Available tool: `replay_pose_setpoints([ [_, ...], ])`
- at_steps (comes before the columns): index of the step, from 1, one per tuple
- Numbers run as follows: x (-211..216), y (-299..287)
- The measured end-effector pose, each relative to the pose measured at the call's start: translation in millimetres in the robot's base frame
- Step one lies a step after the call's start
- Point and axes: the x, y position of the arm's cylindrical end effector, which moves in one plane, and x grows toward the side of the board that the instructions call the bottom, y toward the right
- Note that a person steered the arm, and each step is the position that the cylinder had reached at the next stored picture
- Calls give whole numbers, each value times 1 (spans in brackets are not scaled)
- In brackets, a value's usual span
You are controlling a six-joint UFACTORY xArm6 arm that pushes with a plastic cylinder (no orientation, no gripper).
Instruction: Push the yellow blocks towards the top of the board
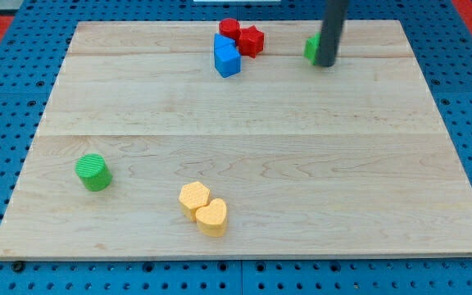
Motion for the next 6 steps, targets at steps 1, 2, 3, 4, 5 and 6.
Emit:
replay_pose_setpoints([
  [1, 38, 6],
  [2, 144, 9],
  [3, 232, -39],
  [4, 282, -94],
  [5, 293, -179],
  [6, 326, -188],
])
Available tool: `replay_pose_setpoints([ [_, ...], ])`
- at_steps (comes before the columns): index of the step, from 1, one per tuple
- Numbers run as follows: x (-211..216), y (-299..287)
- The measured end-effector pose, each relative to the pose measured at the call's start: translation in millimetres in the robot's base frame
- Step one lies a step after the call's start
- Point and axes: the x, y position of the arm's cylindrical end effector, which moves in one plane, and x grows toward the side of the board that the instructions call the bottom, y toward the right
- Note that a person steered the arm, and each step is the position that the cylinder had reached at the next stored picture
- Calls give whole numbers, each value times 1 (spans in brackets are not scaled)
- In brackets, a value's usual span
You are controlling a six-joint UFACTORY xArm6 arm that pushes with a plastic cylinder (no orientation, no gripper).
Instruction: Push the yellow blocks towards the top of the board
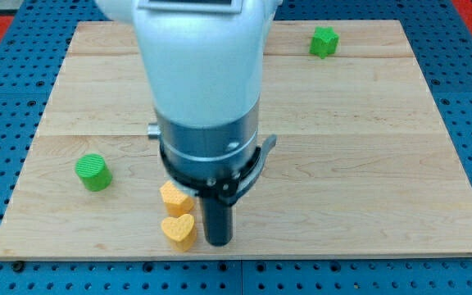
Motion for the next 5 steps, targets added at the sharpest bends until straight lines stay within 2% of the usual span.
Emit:
replay_pose_setpoints([
  [2, 13, -38],
  [3, 13, -77],
  [5, 8, -85],
])
